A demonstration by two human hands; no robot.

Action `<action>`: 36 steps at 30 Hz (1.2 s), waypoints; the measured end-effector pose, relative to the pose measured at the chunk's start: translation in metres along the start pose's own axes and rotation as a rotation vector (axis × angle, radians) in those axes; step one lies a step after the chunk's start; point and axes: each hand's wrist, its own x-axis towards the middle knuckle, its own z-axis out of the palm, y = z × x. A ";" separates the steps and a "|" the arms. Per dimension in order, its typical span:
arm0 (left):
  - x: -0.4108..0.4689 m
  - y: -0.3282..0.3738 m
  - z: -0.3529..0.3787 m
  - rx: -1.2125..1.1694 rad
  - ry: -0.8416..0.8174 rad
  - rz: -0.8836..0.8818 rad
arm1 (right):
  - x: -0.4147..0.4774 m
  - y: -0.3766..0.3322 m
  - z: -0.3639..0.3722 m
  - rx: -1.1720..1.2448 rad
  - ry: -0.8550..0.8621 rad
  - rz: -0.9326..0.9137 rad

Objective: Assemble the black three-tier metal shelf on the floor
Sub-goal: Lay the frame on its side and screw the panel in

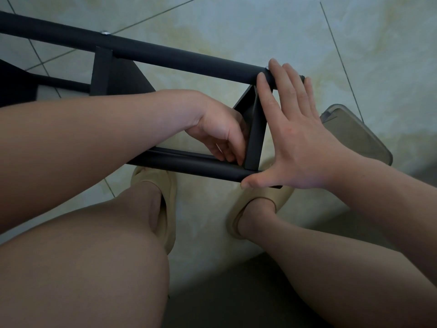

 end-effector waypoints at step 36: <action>0.000 -0.006 0.000 -0.129 -0.079 0.015 | 0.000 0.002 0.001 0.001 0.004 -0.007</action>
